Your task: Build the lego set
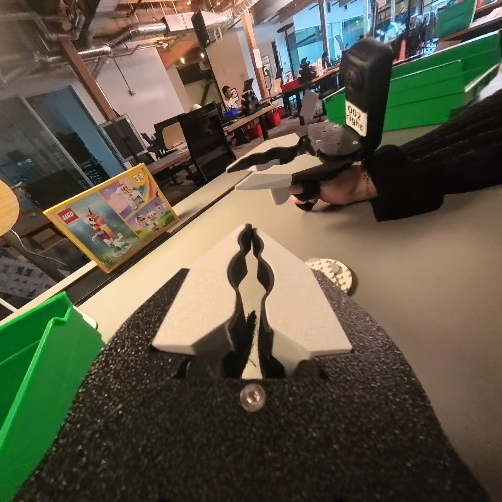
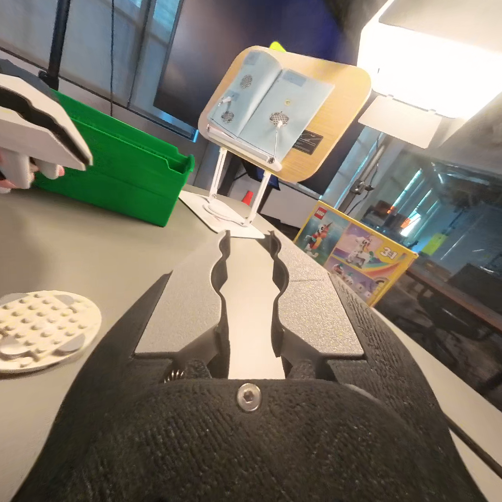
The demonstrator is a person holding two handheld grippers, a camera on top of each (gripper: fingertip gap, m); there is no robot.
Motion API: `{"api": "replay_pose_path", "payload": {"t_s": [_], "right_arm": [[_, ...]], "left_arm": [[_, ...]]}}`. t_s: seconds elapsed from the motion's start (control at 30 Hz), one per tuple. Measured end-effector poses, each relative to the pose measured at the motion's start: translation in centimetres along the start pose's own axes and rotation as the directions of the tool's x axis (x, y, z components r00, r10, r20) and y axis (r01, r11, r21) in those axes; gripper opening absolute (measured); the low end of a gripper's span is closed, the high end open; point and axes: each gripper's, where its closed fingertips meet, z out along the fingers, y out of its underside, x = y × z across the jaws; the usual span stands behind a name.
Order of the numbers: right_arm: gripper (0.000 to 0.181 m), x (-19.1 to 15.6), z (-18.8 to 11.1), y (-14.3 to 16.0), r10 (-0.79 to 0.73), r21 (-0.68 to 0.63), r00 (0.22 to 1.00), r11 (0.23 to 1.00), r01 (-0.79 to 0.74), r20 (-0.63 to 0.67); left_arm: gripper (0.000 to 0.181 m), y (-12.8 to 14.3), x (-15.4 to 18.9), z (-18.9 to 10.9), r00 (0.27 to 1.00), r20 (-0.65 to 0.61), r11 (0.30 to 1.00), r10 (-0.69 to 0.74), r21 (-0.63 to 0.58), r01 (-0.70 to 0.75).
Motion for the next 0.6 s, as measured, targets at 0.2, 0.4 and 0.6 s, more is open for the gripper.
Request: {"api": "replay_pose_path", "payload": {"t_s": [0.2,0.4,0.6], "right_arm": [[0.022,0.4,0.0,-0.1,-0.101,0.016,0.995,0.995,0.102,-0.018],[0.008,-0.4,-0.2,-0.1,-0.077,0.025,0.996,0.997,0.076,0.034],[0.004,-0.6,-0.4,-0.1,-0.085,0.026,0.996,0.996,0.084,0.042]], "left_arm": [[0.0,0.0,-0.7,-0.2,0.999,0.04,1.0,-0.011,0.023,0.01],[0.0,-0.1,-0.7,-0.1,0.997,0.075,0.998,0.029,0.045,-0.032],[0.0,0.3,-0.8,0.0,0.995,0.089,0.998,0.041,0.036,-0.044]]}}
